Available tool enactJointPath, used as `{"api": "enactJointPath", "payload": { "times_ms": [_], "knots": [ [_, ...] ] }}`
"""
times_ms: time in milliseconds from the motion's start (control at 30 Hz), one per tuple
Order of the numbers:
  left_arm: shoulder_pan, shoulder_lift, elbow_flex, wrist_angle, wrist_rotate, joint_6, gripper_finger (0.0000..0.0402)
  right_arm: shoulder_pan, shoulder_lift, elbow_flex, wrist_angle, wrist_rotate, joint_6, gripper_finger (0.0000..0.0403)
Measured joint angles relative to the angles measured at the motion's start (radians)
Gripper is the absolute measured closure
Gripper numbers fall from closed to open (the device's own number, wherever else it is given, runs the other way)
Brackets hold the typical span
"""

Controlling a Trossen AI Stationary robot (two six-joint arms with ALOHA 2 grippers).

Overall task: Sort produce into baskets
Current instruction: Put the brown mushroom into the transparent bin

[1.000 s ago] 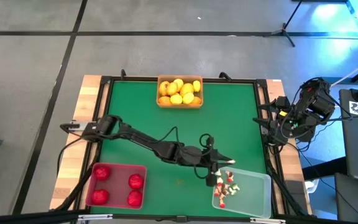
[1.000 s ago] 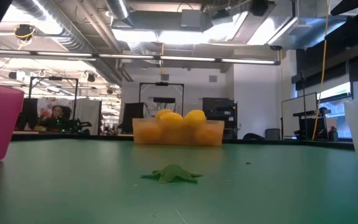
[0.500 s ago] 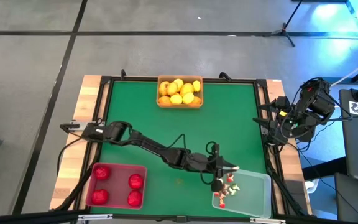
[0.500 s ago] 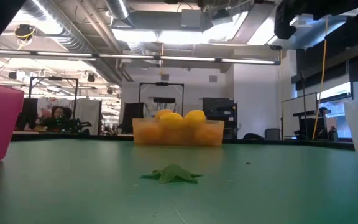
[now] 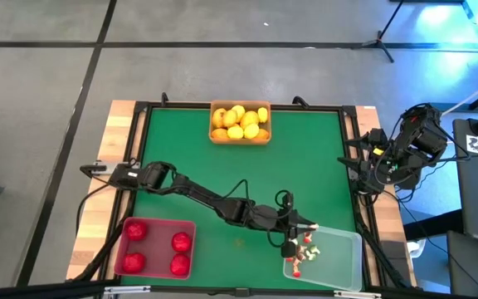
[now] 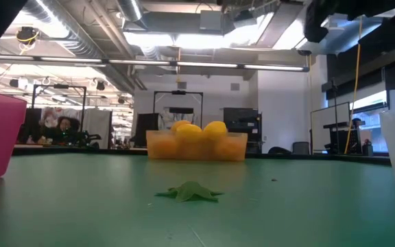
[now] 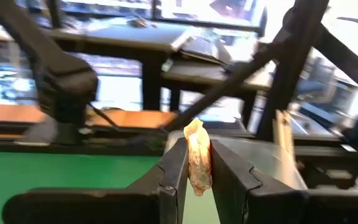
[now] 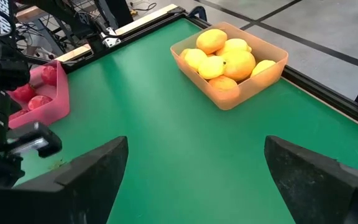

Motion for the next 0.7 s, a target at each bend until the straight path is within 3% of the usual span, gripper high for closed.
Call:
{"api": "enactJointPath", "payload": {
  "times_ms": [267, 433, 700],
  "knots": [
    [-0.005, 0.047, 0.0, 0.042, 0.162, -0.079, 0.0338, 0.0, 0.0, 0.0, 0.002, -0.004, 0.001, 0.0029],
    [-0.004, 0.066, 0.0, 0.036, 0.143, -0.117, 0.0302, 0.0, 0.0, 0.0, 0.002, -0.011, 0.001, 0.0029],
    [-0.004, 0.075, 0.0, -0.033, 0.197, -0.093, 0.0234, 0.0, 0.0, 0.0, 0.001, -0.027, 0.001, 0.0029]
  ]
}}
